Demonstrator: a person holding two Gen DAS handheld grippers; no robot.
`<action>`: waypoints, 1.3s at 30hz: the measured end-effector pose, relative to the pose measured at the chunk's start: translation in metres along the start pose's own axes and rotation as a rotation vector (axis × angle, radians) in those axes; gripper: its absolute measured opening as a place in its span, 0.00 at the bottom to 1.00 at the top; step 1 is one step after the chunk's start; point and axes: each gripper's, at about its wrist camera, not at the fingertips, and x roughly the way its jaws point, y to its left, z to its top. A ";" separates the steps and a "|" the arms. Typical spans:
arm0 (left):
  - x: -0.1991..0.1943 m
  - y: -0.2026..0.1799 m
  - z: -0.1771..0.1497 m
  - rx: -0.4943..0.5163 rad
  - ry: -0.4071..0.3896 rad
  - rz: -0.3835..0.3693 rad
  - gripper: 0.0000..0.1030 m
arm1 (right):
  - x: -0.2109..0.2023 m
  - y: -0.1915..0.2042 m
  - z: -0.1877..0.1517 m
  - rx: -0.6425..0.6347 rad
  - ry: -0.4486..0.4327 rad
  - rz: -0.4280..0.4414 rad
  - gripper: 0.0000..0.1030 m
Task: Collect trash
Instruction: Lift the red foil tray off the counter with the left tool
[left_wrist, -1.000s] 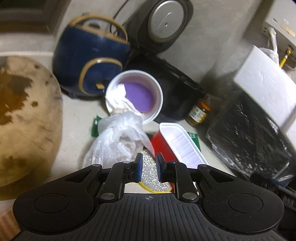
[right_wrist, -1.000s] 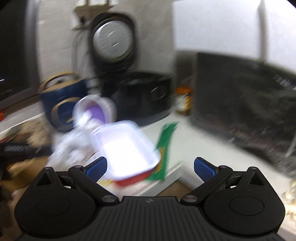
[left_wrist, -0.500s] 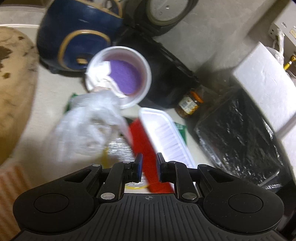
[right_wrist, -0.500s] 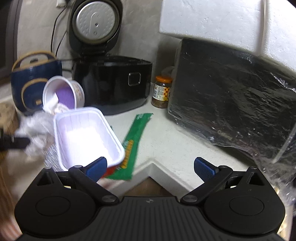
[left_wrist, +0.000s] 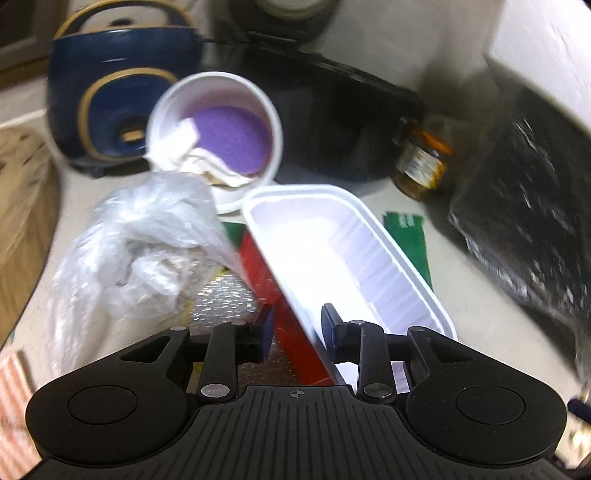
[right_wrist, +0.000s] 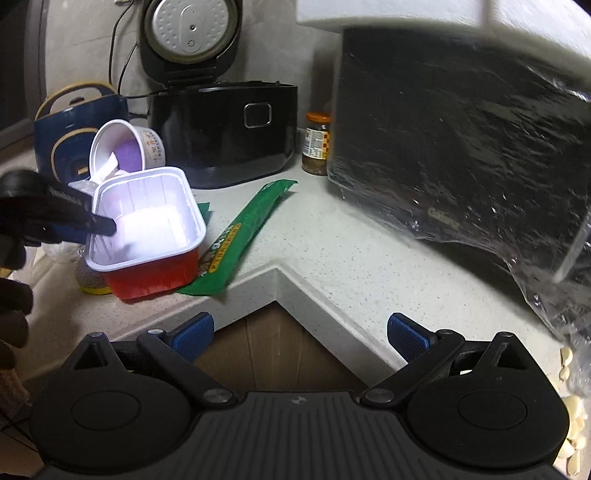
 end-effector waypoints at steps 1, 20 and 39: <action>0.002 -0.001 -0.002 0.021 0.007 -0.006 0.29 | -0.001 -0.003 -0.001 0.005 -0.002 0.000 0.98; -0.085 0.081 -0.020 -0.002 -0.102 0.068 0.12 | 0.042 0.026 0.025 0.117 0.057 0.134 0.98; -0.089 0.135 -0.035 -0.160 -0.043 -0.003 0.12 | 0.138 0.096 0.080 0.170 0.247 0.385 0.98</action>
